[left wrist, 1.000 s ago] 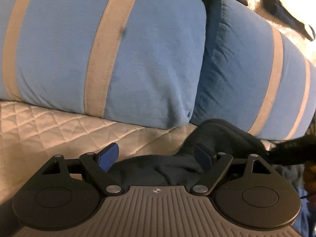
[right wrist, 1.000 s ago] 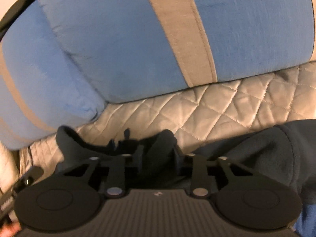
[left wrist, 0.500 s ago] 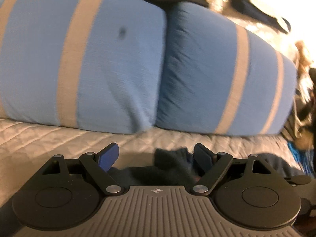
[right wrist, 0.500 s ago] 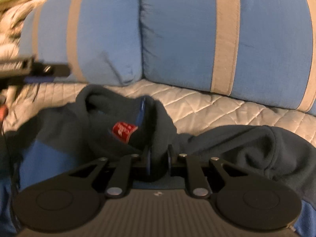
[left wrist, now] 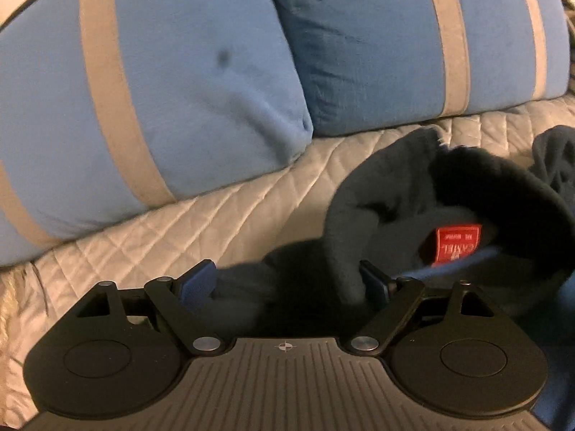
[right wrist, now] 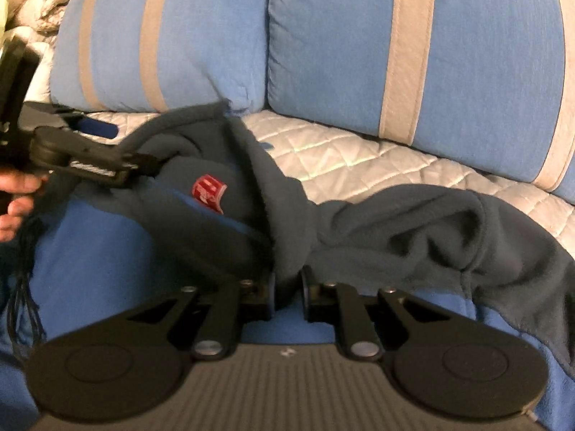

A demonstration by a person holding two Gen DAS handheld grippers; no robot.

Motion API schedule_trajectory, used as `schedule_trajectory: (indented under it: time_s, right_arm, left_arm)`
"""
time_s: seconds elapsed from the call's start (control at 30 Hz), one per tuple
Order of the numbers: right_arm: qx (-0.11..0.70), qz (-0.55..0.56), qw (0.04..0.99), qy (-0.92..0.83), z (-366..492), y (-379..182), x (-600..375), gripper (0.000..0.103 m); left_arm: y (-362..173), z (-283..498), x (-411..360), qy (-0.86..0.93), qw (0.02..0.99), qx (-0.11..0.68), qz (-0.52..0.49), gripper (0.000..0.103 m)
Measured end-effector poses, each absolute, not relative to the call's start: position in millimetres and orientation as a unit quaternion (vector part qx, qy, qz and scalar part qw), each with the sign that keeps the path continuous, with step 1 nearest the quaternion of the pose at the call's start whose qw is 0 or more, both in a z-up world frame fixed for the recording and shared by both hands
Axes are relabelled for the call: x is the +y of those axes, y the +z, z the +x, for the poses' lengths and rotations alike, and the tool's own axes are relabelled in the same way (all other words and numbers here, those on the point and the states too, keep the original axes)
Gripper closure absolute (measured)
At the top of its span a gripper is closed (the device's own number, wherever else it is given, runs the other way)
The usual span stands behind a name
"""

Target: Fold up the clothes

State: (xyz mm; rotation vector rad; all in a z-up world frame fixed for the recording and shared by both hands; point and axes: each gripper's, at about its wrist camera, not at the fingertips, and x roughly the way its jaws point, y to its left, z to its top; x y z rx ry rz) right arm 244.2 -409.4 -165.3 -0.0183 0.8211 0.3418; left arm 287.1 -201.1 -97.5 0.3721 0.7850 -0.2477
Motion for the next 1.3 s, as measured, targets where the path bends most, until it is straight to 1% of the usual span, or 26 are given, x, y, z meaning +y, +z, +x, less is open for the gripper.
schedule_trajectory:
  time_s: [0.03,0.1,0.17,0.2,0.23,0.33,0.47,0.53,0.57,0.6,0.63,0.67,0.7,0.73,0.8,0.83,0.87,0.9,0.93,1.07,1.23,1.27,1.3]
  right_arm:
    - [0.397,-0.005,0.901,0.174,243,-167,-413,0.075]
    - [0.387,-0.016,0.903,0.186,241,-167,-414,0.063]
    - [0.374,-0.032,0.906,0.196,239,-165,-412,0.054]
    - [0.367,-0.036,0.907,0.201,239,-162,-412,0.046]
    - [0.36,-0.039,0.909,0.206,240,-159,-411,0.041]
    - [0.346,-0.041,0.915,0.204,246,-150,-409,0.033]
    - [0.337,-0.046,0.92,0.195,258,-142,-404,0.032]
    - [0.342,-0.042,0.92,0.187,265,-142,-404,0.033]
    - [0.346,-0.038,0.92,0.183,268,-142,-405,0.034]
    - [0.35,-0.034,0.918,0.181,270,-143,-405,0.037]
    - [0.357,-0.03,0.916,0.181,271,-145,-407,0.051]
    - [0.363,-0.025,0.914,0.181,272,-146,-408,0.058]
    - [0.37,-0.021,0.911,0.181,272,-148,-410,0.068]
    - [0.375,-0.019,0.909,0.183,272,-150,-410,0.077]
    - [0.384,-0.021,0.904,0.187,270,-155,-409,0.083]
    - [0.384,-0.027,0.905,0.182,268,-157,-409,0.087]
    - [0.383,-0.033,0.906,0.177,265,-158,-409,0.088]
    - [0.382,-0.039,0.907,0.172,263,-159,-409,0.09]
    - [0.38,-0.045,0.908,0.167,261,-160,-409,0.092]
    - [0.381,-0.059,0.91,0.153,256,-162,-414,0.093]
    - [0.38,-0.057,0.908,0.167,250,-164,-421,0.092]
    - [0.376,-0.064,0.908,0.171,248,-165,-420,0.092]
    - [0.37,-0.074,0.909,0.178,246,-165,-418,0.089]
  left_arm:
    - [-98,284,-196,-0.124,0.902,0.376,0.174,0.017]
    - [-98,277,-189,-0.133,0.905,0.366,0.169,0.017]
    - [-99,271,-184,-0.141,0.908,0.356,0.168,0.018]
    - [-100,267,-182,-0.146,0.91,0.351,0.168,0.018]
    - [-100,265,-180,-0.147,0.911,0.348,0.167,0.018]
    - [-100,264,-180,-0.147,0.914,0.342,0.162,0.019]
    - [-96,263,-183,-0.149,0.918,0.326,0.167,0.019]
    - [-94,262,-185,-0.153,0.919,0.318,0.176,0.022]
    - [-92,261,-186,-0.156,0.92,0.316,0.173,0.03]
    - [-91,260,-186,-0.16,0.92,0.313,0.171,0.032]
    - [-90,260,-186,-0.164,0.921,0.311,0.168,0.032]
    - [-88,259,-186,-0.168,0.921,0.309,0.165,0.034]
    - [-87,258,-186,-0.172,0.922,0.307,0.163,0.041]
    - [-85,258,-186,-0.176,0.922,0.305,0.158,0.045]
    - [-83,256,-186,-0.185,0.922,0.304,0.15,0.054]
    - [-83,256,-187,-0.188,0.921,0.304,0.154,0.056]
    - [-83,255,-188,-0.19,0.919,0.306,0.161,0.061]
    - [-83,254,-189,-0.192,0.917,0.307,0.168,0.063]
    - [-84,253,-190,-0.191,0.915,0.308,0.179,0.063]
    - [-89,252,-188,-0.168,0.91,0.313,0.216,0.063]
    - [-91,258,-180,-0.164,0.912,0.329,0.18,0.064]
    - [-91,259,-178,-0.163,0.913,0.333,0.172,0.069]
    - [-91,260,-177,-0.163,0.913,0.336,0.164,0.074]
